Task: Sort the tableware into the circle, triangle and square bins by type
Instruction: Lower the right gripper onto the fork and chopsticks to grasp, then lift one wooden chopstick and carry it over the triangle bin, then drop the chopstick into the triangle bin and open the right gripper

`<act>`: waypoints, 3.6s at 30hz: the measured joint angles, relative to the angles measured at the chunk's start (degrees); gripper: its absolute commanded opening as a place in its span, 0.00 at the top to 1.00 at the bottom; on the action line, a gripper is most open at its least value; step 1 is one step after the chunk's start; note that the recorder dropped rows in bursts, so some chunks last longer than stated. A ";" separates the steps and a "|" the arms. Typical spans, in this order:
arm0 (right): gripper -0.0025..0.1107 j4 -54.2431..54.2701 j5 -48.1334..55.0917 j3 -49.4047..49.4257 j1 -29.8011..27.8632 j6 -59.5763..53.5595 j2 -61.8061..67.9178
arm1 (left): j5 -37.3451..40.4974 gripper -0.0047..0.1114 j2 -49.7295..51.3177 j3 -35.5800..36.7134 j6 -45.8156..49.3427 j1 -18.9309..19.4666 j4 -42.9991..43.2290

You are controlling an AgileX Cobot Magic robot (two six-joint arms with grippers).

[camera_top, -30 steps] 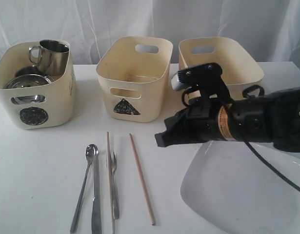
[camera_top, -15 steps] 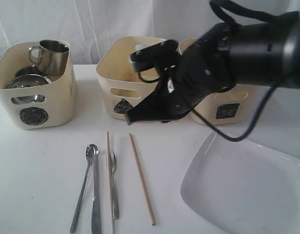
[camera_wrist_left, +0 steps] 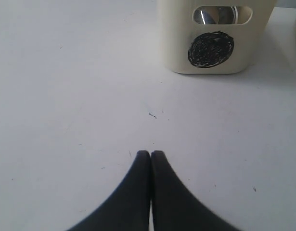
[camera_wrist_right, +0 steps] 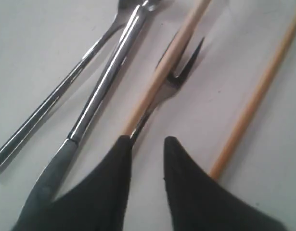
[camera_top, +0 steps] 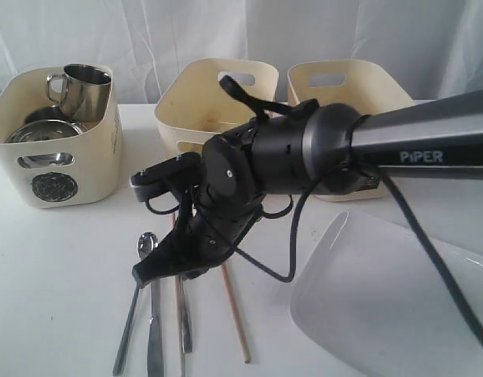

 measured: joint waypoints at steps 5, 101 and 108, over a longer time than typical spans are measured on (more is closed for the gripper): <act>0.46 1.88 0.11 -0.22 1.17 -0.87 2.19 | 0.00 0.96 0.00 0.00 0.00 0.00 0.00; 0.56 26.81 -62.58 -7.76 -11.17 -35.35 7.54 | 0.00 0.96 0.00 0.00 0.00 0.00 0.00; 0.58 27.42 -46.84 -8.15 -11.17 -35.35 4.56 | 0.00 0.96 0.00 0.00 0.00 0.00 0.00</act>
